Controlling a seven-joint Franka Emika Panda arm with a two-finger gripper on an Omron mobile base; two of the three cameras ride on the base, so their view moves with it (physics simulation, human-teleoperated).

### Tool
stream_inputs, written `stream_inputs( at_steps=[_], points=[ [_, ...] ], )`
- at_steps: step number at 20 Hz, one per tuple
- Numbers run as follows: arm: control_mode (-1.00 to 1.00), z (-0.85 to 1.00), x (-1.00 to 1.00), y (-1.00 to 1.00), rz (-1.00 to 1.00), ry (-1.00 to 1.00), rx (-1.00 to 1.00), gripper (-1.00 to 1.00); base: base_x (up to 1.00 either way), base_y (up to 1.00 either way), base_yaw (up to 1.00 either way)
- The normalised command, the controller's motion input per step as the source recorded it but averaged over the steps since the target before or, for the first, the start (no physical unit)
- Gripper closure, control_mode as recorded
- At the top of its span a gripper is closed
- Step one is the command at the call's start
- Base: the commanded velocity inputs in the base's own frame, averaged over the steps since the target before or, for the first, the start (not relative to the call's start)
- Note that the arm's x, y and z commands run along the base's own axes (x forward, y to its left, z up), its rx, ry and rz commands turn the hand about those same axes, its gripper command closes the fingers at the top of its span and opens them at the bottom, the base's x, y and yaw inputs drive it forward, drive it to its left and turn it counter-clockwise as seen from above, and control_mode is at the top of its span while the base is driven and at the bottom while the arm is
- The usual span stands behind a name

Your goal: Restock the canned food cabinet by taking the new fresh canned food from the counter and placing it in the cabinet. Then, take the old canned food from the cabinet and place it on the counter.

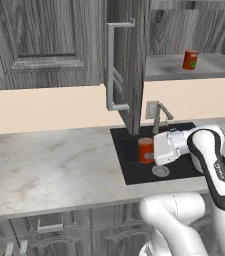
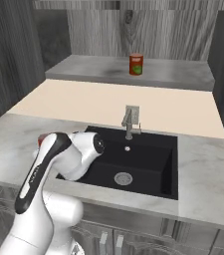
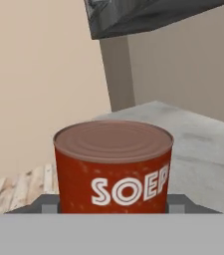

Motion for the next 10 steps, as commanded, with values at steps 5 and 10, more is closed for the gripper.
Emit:
stream_inputs(
  at_steps=[5, 10],
  points=[
    [-1.00, -0.40, 0.20, 0.98, 0.07, 0.00, 0.00, 1.00, 0.00, 0.00, 0.00],
    [-1.00, -0.21, 0.56, 0.66, 0.00, -0.01, -0.02, 1.00, 0.00, 0.00, 0.00]
  ],
)
